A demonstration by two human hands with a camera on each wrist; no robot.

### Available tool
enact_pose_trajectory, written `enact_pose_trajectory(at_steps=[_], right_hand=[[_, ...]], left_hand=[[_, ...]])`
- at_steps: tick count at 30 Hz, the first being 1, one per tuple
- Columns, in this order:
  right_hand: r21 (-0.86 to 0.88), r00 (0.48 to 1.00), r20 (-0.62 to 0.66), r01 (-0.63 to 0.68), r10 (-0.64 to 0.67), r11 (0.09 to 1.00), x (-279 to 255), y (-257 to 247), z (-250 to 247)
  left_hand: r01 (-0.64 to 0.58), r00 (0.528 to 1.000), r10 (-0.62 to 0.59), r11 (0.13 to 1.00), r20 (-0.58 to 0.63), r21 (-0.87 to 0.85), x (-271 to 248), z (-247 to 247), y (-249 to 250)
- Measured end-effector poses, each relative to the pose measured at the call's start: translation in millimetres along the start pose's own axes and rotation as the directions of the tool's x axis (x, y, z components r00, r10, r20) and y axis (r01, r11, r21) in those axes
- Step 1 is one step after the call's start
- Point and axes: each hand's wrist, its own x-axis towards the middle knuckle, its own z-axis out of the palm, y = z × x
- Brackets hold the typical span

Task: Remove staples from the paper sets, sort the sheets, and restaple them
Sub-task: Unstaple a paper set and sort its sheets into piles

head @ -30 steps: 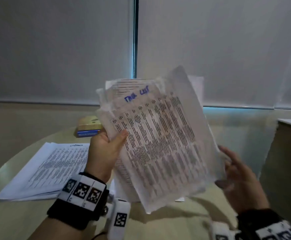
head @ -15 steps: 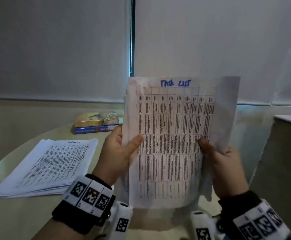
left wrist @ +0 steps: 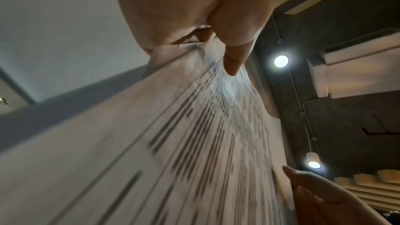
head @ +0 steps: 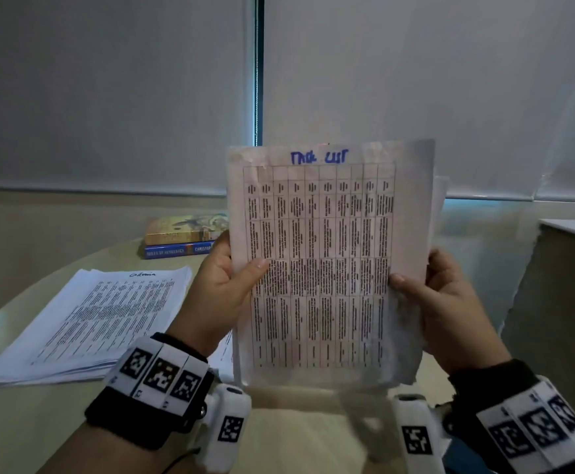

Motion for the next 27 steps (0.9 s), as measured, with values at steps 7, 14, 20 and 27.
enact_pose_trajectory(at_steps=[7, 14, 20, 27], right_hand=[[-0.045, 0.993, 0.025, -0.113, 0.114, 0.993, -7, -1, 4], [0.047, 0.999, 0.009, -0.050, 0.050, 0.998, -3, -12, 13], [-0.011, 0.976, 0.022, -0.215, 0.215, 0.976, -17, 11, 11], [0.042, 0.992, 0.005, -0.130, 0.130, 0.991, -13, 2, 19]], left_hand=[[0.036, 0.999, -0.036, 0.999, 0.008, 0.036, 0, -6, -1], [-0.044, 0.999, 0.044, 0.999, -0.011, -0.018, 5, -4, 11], [0.219, 0.972, -0.225, 0.972, 0.068, 0.081, -9, -11, -19], [0.114, 0.992, -0.116, 0.992, 0.046, 0.057, -3, -13, -5]])
